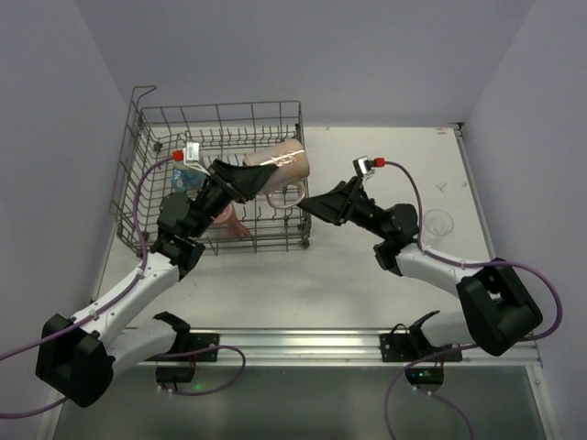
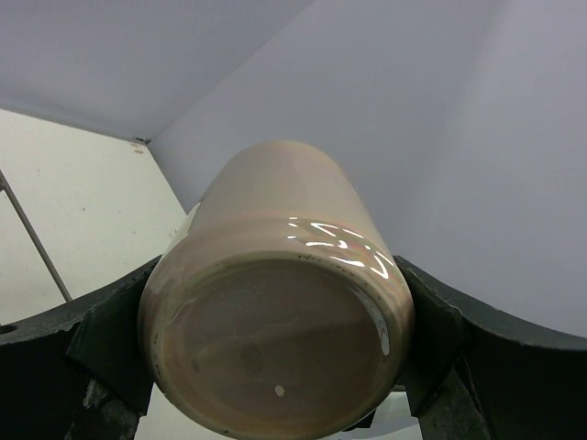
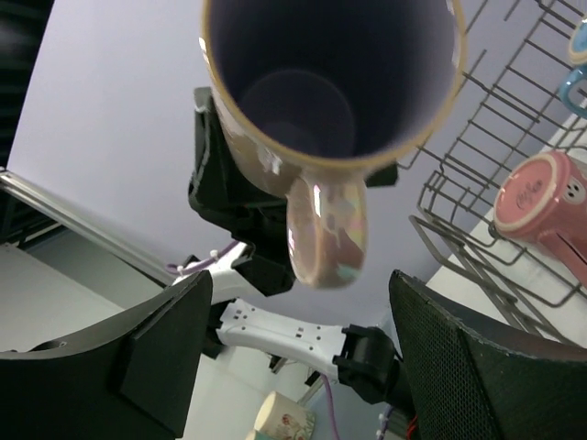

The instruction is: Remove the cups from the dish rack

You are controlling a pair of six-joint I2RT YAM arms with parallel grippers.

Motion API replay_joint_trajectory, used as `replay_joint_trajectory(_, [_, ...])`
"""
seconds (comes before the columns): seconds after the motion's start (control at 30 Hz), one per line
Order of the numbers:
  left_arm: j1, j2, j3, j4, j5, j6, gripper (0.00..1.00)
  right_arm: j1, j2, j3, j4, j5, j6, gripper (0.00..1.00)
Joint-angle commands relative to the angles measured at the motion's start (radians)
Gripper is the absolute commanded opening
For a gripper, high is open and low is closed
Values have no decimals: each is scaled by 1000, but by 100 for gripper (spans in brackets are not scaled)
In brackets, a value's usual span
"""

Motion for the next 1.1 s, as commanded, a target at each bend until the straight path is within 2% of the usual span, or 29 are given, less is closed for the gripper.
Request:
replay_joint_trajectory(0.0, [-9,-26,1,210,-8,-59,0,14,25,89,82,6,-12,79])
replay_joint_trajectory(0.2, [-10,-10,-7,244,15,-68,0,48,68,152,27,-6,-20,74])
replay_joint_trajectory(0.53, [-15,8,-23,304,26,-115,0,91,145,196,28,0,-53,71])
replay_joint_trajectory(1.07, [-17,29,-51,356,22,-166,0,123,221,262,74,-8,-55,56])
